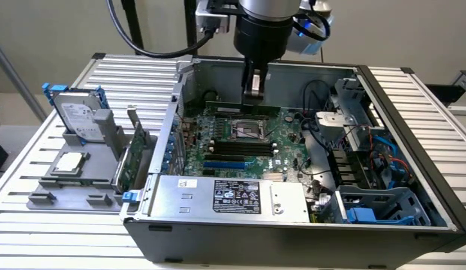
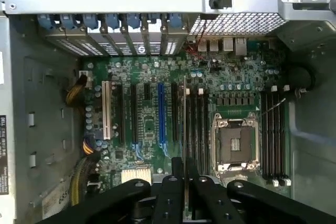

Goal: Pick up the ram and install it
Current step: 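Insert the ram into the slot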

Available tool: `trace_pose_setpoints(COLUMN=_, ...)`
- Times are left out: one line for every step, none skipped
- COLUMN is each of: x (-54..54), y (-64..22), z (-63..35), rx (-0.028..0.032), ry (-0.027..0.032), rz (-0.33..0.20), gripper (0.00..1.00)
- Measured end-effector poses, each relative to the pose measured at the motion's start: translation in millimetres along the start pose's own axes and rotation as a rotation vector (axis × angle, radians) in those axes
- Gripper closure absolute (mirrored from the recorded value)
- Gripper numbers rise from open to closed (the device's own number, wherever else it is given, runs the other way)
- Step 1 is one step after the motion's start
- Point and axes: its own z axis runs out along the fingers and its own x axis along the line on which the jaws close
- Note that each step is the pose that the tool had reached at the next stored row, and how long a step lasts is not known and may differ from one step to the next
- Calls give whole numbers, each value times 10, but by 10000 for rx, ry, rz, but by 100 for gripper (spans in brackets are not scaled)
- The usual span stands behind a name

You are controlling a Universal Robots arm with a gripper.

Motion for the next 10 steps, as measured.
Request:
trace_pose_setpoints(x=-44, y=-12, z=20, rx=0, ry=2, rz=0, gripper=100)
trace_pose_setpoints(x=-89, y=-24, z=40, rx=-1, ry=4, rz=1, gripper=100)
trace_pose_setpoints(x=-133, y=-36, z=62, rx=0, ry=4, rz=0, gripper=100)
trace_pose_setpoints(x=-178, y=-48, z=82, rx=0, ry=7, rz=0, gripper=100)
trace_pose_setpoints(x=-226, y=-63, z=103, rx=1, ry=10, rz=0, gripper=100)
trace_pose_setpoints(x=-267, y=-76, z=121, rx=1, ry=15, rz=1, gripper=100)
trace_pose_setpoints(x=-305, y=-92, z=138, rx=2, ry=27, rz=1, gripper=100)
trace_pose_setpoints(x=-343, y=-108, z=154, rx=2, ry=44, rz=0, gripper=100)
trace_pose_setpoints(x=-365, y=-117, z=170, rx=2, ry=56, rz=1, gripper=100)
trace_pose_setpoints(x=-368, y=-118, z=178, rx=3, ry=55, rz=2, gripper=100)
